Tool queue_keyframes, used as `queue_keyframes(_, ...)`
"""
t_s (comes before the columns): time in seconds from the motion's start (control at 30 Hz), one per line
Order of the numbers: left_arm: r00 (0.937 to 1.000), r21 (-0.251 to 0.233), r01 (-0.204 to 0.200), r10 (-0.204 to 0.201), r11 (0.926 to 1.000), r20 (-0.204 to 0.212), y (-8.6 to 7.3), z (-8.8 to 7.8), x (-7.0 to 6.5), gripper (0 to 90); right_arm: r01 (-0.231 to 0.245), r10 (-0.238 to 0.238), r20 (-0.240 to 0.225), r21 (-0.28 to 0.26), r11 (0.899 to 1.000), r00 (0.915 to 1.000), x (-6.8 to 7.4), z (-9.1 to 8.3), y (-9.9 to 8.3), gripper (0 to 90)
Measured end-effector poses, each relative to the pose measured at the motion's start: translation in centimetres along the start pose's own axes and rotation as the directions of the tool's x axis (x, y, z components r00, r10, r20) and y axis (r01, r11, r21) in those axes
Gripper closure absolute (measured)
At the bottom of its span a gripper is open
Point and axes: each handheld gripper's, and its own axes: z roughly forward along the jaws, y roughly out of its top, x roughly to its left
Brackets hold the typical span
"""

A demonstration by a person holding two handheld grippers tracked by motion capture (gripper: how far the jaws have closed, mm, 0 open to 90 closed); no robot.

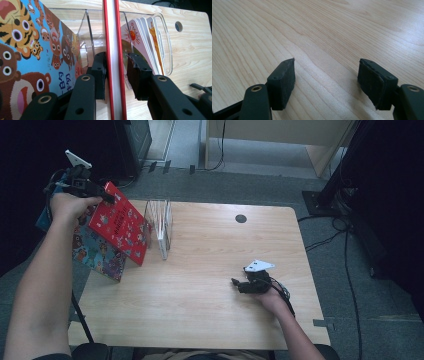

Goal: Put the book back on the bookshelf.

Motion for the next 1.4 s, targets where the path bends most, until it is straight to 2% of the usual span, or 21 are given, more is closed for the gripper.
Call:
queue_keyframes(0.4,0.9999,0.028,0.012,-0.013,0.9995,0.011,-0.09,0.10,0.11,57.1,0.000,0.000,0.000,0.000,1.000,1.0000,0.00,0.00,0.00,30.4)
queue_keyframes(0.73,0.9997,0.062,0.019,-0.020,0.9979,0.016,-0.48,-0.24,0.37,54.4,0.002,-0.002,-0.002,0.000,1.000,1.0000,0.00,-0.01,0.00,30.9)
queue_keyframes(0.83,0.9991,0.075,0.032,-0.034,0.9967,0.027,-0.74,-0.08,0.54,57.5,0.002,-0.002,-0.002,0.000,1.000,1.0000,0.00,-0.01,0.00,30.9)
queue_keyframes(0.97,0.9987,0.089,0.036,-0.039,0.9954,0.032,-0.87,0.22,0.48,73.4,0.002,-0.002,-0.002,0.000,1.000,1.0000,0.00,-0.01,0.00,30.9)
queue_keyframes(1.0,0.9985,0.091,0.039,-0.042,0.9951,0.036,-0.85,0.26,0.43,75.0,0.000,0.000,-0.002,0.000,1.000,1.0000,0.01,-0.01,0.00,30.9)
queue_keyframes(1.03,0.9985,0.091,0.039,-0.042,0.9951,0.036,-0.85,0.26,0.43,75.8,0.000,0.000,-0.002,0.000,1.000,1.0000,0.01,-0.01,0.00,30.9)
queue_keyframes(1.07,0.9980,0.094,0.056,-0.059,0.9940,0.024,-0.77,0.28,0.37,76.9,0.000,0.000,-0.003,0.000,1.000,1.0000,0.01,-0.01,0.00,30.9)
queue_keyframes(1.2,0.9978,0.099,0.066,-0.066,0.9929,-0.003,-0.52,0.11,0.66,80.0,0.001,-0.001,-0.003,0.000,1.000,1.0000,0.01,0.00,0.01,30.9)
queue_keyframes(1.23,0.9972,0.079,0.075,-0.075,0.9941,-0.009,-0.37,0.03,0.88,80.2,0.002,-0.002,-0.004,0.000,1.000,1.0000,0.00,0.01,0.01,31.0)
queue_keyframes(1.4,0.9968,0.054,0.080,-0.080,0.9953,-0.009,0.04,0.24,0.79,80.3,0.004,-0.004,-0.006,-0.001,1.000,1.0000,-0.01,0.01,0.02,31.4)
